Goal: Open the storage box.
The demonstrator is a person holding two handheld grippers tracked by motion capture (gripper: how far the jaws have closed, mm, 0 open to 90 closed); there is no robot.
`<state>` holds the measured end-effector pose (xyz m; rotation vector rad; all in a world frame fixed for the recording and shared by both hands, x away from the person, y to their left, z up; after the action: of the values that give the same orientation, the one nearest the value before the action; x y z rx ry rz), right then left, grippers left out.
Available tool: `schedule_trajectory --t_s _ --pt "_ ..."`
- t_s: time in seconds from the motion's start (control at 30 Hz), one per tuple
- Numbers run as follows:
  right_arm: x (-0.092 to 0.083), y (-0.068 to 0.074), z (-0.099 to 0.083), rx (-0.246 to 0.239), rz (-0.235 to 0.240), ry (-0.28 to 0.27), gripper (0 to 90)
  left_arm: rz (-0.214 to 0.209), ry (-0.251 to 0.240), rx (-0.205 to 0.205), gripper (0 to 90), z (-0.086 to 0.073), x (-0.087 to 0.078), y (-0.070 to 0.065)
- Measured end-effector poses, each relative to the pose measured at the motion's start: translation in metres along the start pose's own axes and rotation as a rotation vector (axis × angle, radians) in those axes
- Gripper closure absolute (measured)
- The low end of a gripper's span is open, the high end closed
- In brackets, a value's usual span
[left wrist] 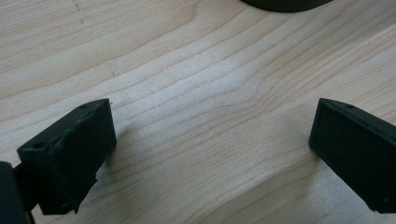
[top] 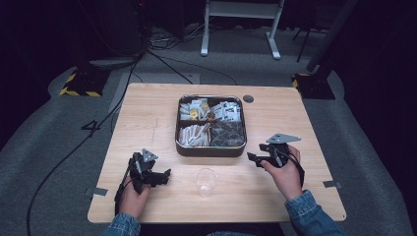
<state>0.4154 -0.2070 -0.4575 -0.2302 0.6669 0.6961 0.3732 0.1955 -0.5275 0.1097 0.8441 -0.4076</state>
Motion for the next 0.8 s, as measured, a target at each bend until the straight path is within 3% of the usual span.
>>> schedule_trajectory --t_s 0.2,0.37,0.57,0.8 --pt "0.011 0.014 0.036 -0.055 0.046 -0.033 33.5 -0.004 0.004 -0.009 0.0 0.0 0.001 0.0" --pt "0.019 0.02 0.056 -0.085 0.052 -0.029 33.3 -0.002 0.004 -0.011 0.0 0.0 0.001 0.0" --pt "0.035 0.02 0.079 -0.083 0.07 -0.036 32.1 -0.002 0.005 -0.012 0.0 0.0 0.001 0.0" --pt "0.055 0.02 0.1 -0.102 0.053 -0.05 31.0 0.004 0.003 -0.019 0.0 0.001 0.001 -0.001"
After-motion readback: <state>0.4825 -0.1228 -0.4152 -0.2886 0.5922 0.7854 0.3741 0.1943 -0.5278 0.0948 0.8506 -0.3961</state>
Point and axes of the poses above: each handheld gripper's, and its own axes: x roughly forward along the jaws, z roughly out of its top, y roughly to its left, the point moved 3 cm from there along x, roughly forward along the jaws, and after that the axes turned 4 degrees about -x, right-handed, at the moved point
